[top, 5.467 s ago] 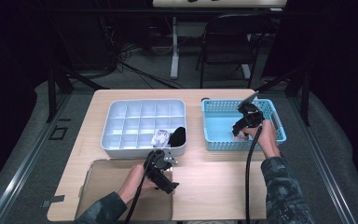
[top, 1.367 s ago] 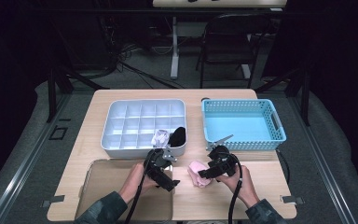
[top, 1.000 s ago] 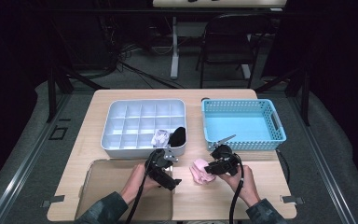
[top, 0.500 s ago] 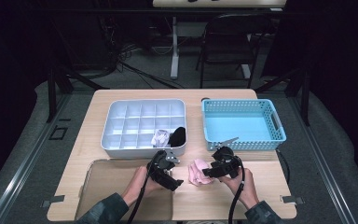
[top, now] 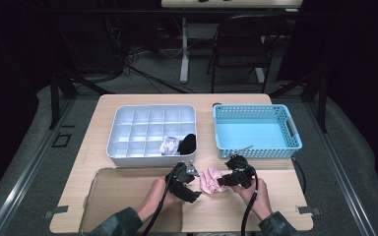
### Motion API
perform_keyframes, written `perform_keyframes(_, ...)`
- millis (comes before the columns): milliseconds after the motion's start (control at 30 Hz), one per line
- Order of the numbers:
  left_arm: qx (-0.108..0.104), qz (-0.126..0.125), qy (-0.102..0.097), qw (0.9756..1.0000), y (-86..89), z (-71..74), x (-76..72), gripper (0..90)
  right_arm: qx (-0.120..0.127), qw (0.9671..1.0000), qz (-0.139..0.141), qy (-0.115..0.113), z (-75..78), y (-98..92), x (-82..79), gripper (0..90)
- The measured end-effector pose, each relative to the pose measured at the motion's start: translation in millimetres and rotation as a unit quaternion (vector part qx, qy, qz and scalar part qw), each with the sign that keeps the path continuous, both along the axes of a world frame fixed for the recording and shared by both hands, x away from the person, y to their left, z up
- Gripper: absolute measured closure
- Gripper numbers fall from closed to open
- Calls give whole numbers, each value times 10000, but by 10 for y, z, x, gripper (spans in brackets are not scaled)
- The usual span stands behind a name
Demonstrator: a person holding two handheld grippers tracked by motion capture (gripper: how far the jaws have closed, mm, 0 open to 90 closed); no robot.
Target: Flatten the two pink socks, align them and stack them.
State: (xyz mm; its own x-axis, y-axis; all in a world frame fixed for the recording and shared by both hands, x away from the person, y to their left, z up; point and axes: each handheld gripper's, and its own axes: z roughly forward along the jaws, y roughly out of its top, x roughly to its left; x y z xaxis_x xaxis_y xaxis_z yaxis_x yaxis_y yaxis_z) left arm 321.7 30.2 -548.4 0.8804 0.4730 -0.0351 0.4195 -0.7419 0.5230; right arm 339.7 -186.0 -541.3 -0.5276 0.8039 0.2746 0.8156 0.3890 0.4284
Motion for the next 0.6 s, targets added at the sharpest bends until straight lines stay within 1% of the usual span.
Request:
perform_keyframes(33, 0, 27, -18, 10000, -11, -5, 2, 351, -6, 10000, -13, 36, -5, 8, -2, 716)
perform_keyframes(67, -17, 73, -22, 10000, -27, -13, 6, 371, -5, 10000, 0, 9, -9, 16, -3, 715)
perform_keyframes(100, -21, 68, 3, 10000, -39, -21, 15, 395, 35, 10000, 20, 15, -12, 34, -4, 710)
perform_keyframes(167, -55, 97, 20, 9999, -56, -37, 29, 419, -4, 10000, 36, 5, -16, 55, -4, 702)
perform_keyframes(200, -35, 99, 59, 9999, -73, -49, 40, 449, -12, 10000, 76, 36, -16, 64, -3, 693)
perform_keyframes(233, -2, 84, 71, 9999, -90, -58, 43, 470, 49, 10000, 55, 25, -25, 76, -2, 683)
perform_keyframes(267, 3, 69, 74, 9999, -106, -70, 41, 486, 47, 10000, 56, 16, -31, 84, -2, 671)
perform_keyframes(300, 36, 48, 89, 9999, -120, -81, 38, 512, 17, 9999, 120, 16, -28, 85, 0, 649)
perform_keyframes(333, 36, 48, 89, 9999, -120, -81, 38, 538, 52, 9999, 110, 3, -27, 99, -8, 623)
perform_keyframes(367, 109, 16, 130, 9999, -141, -103, 34, 561, -1, 9999, 165, -34, -29, 113, -11, 602)
perform_keyframes(400, 94, -11, 151, 9998, -145, -108, 34, 586, -63, 9997, 241, -36, -25, 122, -9, 576)
perform_keyframes(433, 93, -17, 144, 9999, -147, -108, 33, 629, -60, 9995, 313, -45, -19, 135, -12, 570)
perform_keyframes(467, 142, -36, 129, 9998, -150, -103, 30, 647, -28, 9994, 331, -72, -16, 145, -19, 569)
perform_keyframes(500, 143, -33, 106, 9998, -150, -104, 26, 669, -63, 9992, 374, -127, -7, 151, -26, 566)
perform_keyframes(533, 150, -47, 74, 9998, -146, -104, 25, 698, -42, 9990, 412, -180, 8, 156, -36, 578)
perform_keyframes(567, 167, -43, 52, 9998, -143, -104, 25, 754, -90, 9987, 456, -225, 33, 157, -46, 611)
perform_keyframes(600, 167, -43, 52, 9998, -143, -104, 25, 778, -35, 9991, 303, -303, 36, 176, -68, 637)
